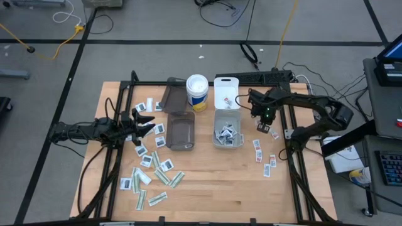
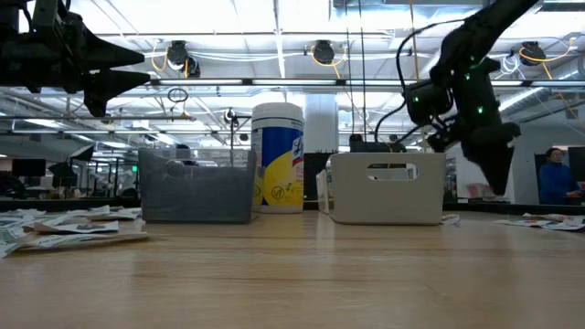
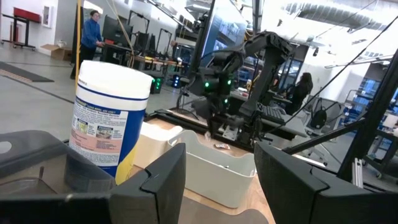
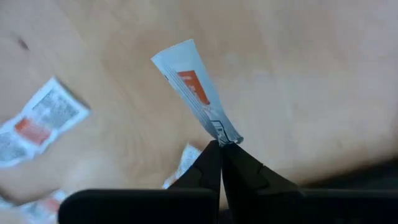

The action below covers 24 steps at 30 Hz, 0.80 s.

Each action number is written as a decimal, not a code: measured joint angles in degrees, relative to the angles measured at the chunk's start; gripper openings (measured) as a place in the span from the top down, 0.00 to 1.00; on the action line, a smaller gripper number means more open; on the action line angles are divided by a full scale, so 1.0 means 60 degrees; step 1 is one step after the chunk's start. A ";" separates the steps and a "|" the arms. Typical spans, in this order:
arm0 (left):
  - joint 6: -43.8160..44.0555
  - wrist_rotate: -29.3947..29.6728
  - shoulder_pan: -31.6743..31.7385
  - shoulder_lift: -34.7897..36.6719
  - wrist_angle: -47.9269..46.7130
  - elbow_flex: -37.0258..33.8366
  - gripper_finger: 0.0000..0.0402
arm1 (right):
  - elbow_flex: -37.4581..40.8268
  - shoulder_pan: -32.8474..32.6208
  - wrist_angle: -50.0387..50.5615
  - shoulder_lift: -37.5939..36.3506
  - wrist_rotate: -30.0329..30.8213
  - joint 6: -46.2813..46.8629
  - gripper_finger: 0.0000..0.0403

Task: Pick & Place First Aid Supplies
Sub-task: Put the ointment pack into the white bin

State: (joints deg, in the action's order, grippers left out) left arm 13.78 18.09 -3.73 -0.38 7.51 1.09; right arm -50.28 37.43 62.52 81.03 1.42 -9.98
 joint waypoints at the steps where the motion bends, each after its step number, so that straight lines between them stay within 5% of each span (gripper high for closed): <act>1: -0.0002 0.0000 0.0000 0.0000 0.0003 0.0000 0.51 | -0.0184 0.0002 0.0210 -0.0039 0.0010 0.0158 1.00; 15: -0.0003 0.0000 0.0000 0.0002 0.0001 0.0003 0.51 | -0.1889 0.0277 0.1895 -0.0131 -0.0027 0.4612 1.00; 24: -0.0001 0.0000 0.0000 0.0002 -0.0001 0.0001 0.51 | -0.2850 0.0270 0.1838 0.0603 -0.0031 0.5162 1.00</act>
State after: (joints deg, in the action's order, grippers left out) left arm 13.77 18.09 -3.73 -0.37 7.51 1.09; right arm -67.38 39.05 73.54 84.65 1.23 20.99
